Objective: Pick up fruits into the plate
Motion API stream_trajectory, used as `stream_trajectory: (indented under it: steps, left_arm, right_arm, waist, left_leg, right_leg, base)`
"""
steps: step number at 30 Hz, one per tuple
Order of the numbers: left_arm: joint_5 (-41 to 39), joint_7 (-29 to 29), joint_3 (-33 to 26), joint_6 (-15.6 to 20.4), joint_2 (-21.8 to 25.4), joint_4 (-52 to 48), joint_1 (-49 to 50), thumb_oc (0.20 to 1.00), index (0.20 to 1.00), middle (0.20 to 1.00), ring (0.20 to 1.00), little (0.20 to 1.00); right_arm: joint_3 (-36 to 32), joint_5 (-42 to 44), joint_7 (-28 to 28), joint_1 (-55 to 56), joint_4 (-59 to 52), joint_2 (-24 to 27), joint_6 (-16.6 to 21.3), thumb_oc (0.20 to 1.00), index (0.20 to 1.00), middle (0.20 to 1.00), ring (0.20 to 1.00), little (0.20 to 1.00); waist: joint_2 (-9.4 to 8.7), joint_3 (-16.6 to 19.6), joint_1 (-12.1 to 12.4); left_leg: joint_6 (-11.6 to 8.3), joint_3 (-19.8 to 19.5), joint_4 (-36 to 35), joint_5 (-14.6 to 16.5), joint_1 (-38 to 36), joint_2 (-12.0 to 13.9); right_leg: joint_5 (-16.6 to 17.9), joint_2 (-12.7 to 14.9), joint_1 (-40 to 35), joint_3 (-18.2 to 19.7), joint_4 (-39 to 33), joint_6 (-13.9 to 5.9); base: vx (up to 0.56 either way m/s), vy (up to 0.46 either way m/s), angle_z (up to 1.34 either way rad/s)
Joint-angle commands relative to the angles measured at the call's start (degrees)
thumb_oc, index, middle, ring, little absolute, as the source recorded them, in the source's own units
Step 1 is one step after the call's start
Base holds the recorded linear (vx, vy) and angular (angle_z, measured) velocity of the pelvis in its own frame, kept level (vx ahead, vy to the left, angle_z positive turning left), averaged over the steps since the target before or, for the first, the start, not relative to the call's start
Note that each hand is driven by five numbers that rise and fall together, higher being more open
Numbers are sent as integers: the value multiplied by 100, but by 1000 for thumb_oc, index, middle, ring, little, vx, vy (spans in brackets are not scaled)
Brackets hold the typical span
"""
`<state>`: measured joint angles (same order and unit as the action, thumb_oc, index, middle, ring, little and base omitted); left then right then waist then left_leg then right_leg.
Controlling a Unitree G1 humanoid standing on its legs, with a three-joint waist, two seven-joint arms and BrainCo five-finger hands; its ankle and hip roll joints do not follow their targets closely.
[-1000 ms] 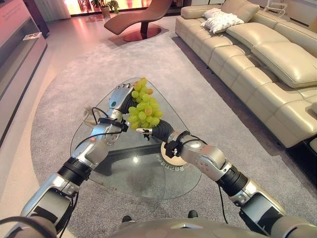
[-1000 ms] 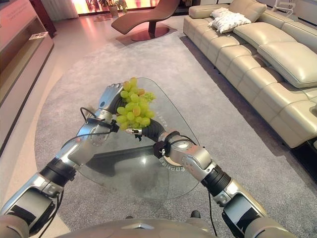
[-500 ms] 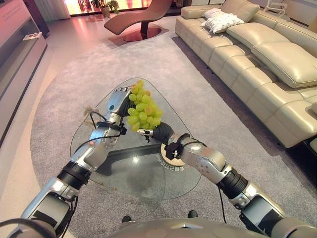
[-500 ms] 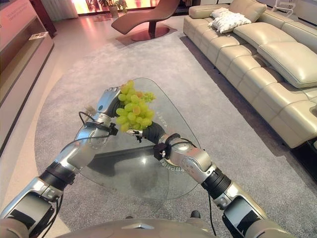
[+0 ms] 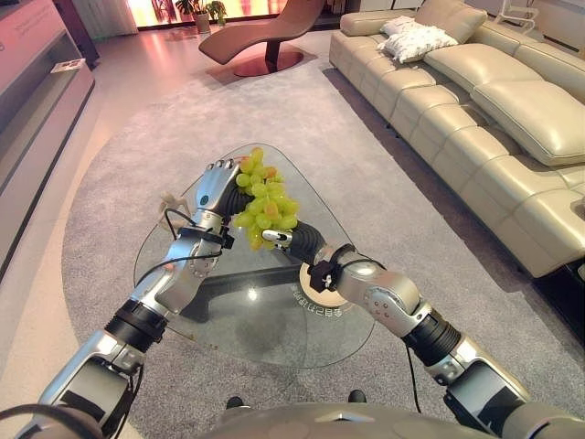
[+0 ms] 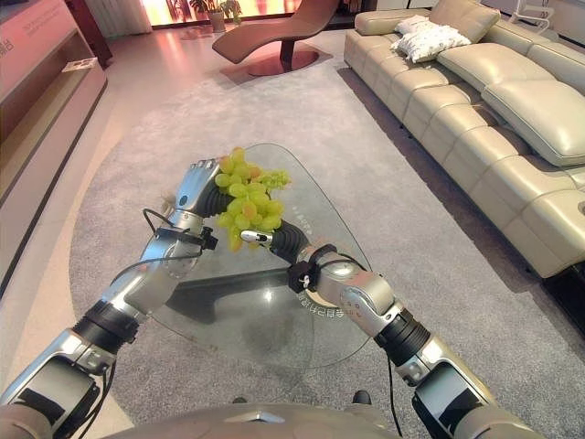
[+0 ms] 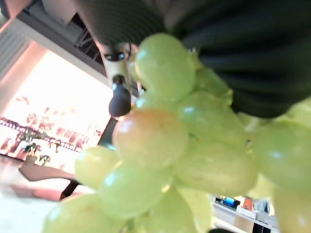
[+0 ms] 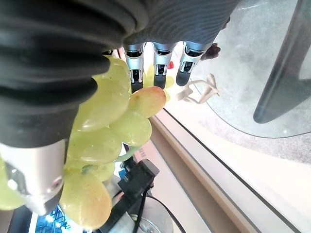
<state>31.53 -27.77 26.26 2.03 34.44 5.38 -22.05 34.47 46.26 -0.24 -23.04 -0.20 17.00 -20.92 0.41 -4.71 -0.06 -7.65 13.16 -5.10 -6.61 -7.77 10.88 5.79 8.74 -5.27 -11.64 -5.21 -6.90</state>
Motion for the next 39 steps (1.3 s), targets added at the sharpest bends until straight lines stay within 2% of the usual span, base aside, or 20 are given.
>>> stream_trajectory:
  steps: [1,7,15,18,19,23,39]
  left_arm:
    - [87,-467,-487,409,291,-206,-512,200,200,200,200,200]
    - [301,-480,-612,770,562,-302,-536,200,200,200,200,200]
    - [478,-442,-421,776,738,-278,-555,200,200,200,200,200]
    - [471,-383,-319,776,698,-267,-535,200,200,200,200,200]
    - [497,-352,-225,779,600,-237,-506,200,200,200,200,200]
    - [541,-334,-103,765,441,-164,-483,200,200,200,200,200]
    - [558,-93,394,709,147,164,-507,200,200,200,200,200]
  right_arm:
    - [-234,198,104,-493,-431,-188,80,1000,1000,1000,1000,1000]
    - [-263,99,130,-432,-404,-35,29,1000,1000,1000,1000,1000]
    - [-412,317,-150,-349,-327,-26,237,1000,1000,1000,1000,1000]
    - [-448,396,-326,-343,-350,-109,463,1000,1000,1000,1000,1000]
    - [-480,440,-425,-358,-343,-232,651,1000,1000,1000,1000,1000]
    - [-505,357,-548,-397,-335,-407,889,1000,1000,1000,1000,1000]
    - [-291,669,-656,-601,-497,-688,848,1000,1000,1000,1000,1000]
  waist:
    - [-213,-19,43]
    - [-213,10,26]
    - [-180,13,-40]
    - [-169,1,-45]
    - [-154,-10,-44]
    - [-141,-22,-34]
    - [-116,-26,-45]
  left_leg:
    - [56,86,206,463,66,-19]
    - [55,23,198,467,82,-43]
    - [73,29,169,474,49,-57]
    - [81,47,178,477,48,-52]
    - [85,64,189,483,45,-43]
    - [93,99,193,500,23,-41]
    - [106,199,170,494,-8,-30]
  right_leg:
    - [-385,347,-250,-484,271,-194]
    - [-391,320,-237,-421,270,-185]
    - [-384,302,-225,-350,269,-188]
    - [-378,310,-217,-345,274,-192]
    - [-375,323,-212,-355,285,-196]
    - [-371,344,-223,-382,285,-210]
    - [-352,361,-234,-409,237,-237]
  base:
    - [0,0,0]
    - [0,0,0]
    - [0,0,0]
    - [0,0,0]
    - [0,0,0]
    - [0,0,0]
    - [0,0,0]
